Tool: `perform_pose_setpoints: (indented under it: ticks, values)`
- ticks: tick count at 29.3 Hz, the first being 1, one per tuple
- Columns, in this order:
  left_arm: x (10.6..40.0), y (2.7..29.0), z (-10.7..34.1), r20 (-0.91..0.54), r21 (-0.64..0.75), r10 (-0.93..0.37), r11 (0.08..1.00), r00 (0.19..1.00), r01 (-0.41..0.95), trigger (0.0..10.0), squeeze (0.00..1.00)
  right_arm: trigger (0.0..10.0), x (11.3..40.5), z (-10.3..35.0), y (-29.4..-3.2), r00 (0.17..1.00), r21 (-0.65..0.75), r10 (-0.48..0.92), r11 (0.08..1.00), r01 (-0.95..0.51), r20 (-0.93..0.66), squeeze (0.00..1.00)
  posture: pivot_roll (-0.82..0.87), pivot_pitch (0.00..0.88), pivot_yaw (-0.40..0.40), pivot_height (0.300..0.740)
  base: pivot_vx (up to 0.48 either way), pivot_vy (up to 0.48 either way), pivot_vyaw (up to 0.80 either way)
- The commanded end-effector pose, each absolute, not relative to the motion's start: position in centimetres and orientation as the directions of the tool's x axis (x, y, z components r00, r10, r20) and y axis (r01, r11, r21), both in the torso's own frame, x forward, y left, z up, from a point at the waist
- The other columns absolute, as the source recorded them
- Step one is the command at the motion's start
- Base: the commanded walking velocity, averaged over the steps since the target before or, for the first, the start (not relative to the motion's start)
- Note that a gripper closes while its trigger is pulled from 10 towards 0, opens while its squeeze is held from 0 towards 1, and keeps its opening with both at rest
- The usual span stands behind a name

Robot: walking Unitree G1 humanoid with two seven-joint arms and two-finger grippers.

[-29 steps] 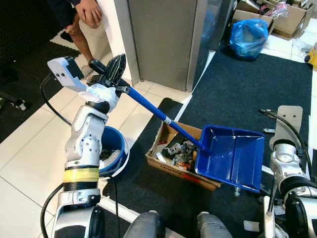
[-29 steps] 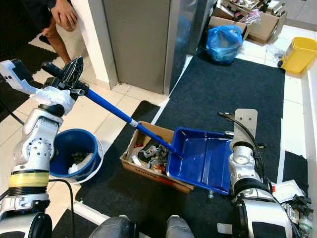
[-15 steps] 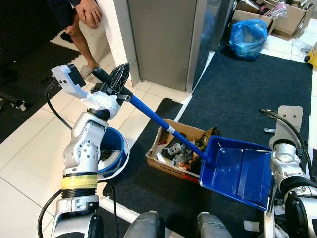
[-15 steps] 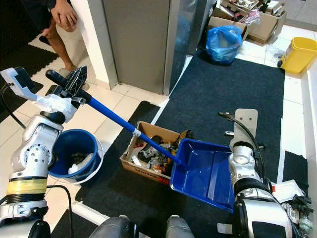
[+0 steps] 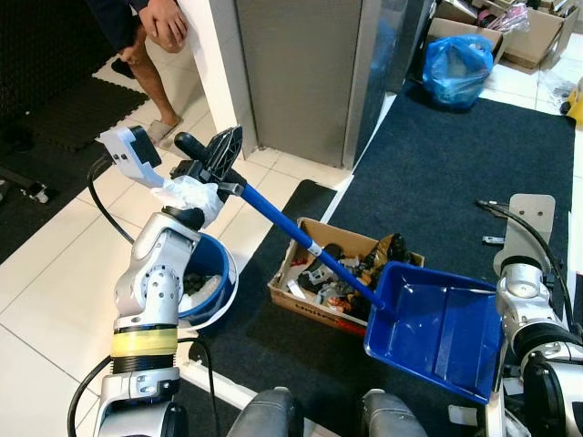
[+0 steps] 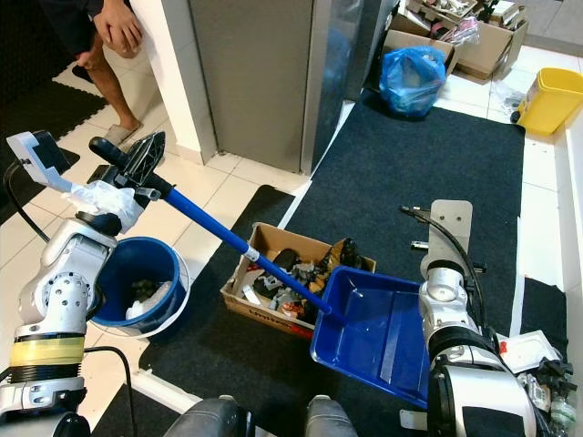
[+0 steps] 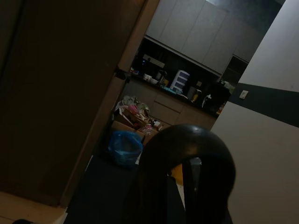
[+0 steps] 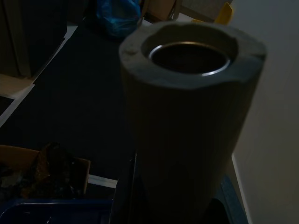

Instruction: Sweep floor

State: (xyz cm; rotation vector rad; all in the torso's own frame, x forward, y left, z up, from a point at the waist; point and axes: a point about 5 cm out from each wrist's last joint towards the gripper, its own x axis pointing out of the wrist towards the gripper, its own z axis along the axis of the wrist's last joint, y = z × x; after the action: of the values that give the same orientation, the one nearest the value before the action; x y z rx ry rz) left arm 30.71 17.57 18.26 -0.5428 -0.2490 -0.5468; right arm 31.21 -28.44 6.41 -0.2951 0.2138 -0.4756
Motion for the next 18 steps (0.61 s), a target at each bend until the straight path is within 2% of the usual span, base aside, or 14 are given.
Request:
perform_pose_setpoints:
  ticks: [1, 9, 18]
  values:
    - [30.5, 17.0, 18.5, 0.395, -0.435, -0.442, 0.682, 0.805, 0.588, 10.0, 0.0, 10.0, 31.5, 6.5, -28.2, 0.868, -0.319, -0.475, 0.852, 0.415, -0.141, 0.0, 0.14, 0.007, -0.015, 0.74, 0.0, 0.0, 0.0]
    - [30.1, 16.6, 17.6, 0.368, -0.451, -0.477, 0.66, 0.798, 0.601, 10.0, 0.0, 10.0, 31.5, 6.5, -28.2, 0.873, -0.325, -0.466, 0.855, 0.404, -0.143, 0.0, 0.14, 0.002, -0.023, 0.74, 0.0, 0.0, 0.0]
    - [29.7, 17.8, 16.9, 0.319, -0.451, -0.496, 0.67, 0.808, 0.589, 10.0, 0.0, 10.0, 31.4, 6.3, -28.3, 0.871, -0.332, -0.462, 0.858, 0.392, -0.167, 0.0, 0.14, 0.0, -0.024, 0.74, 0.0, 0.0, 0.0]
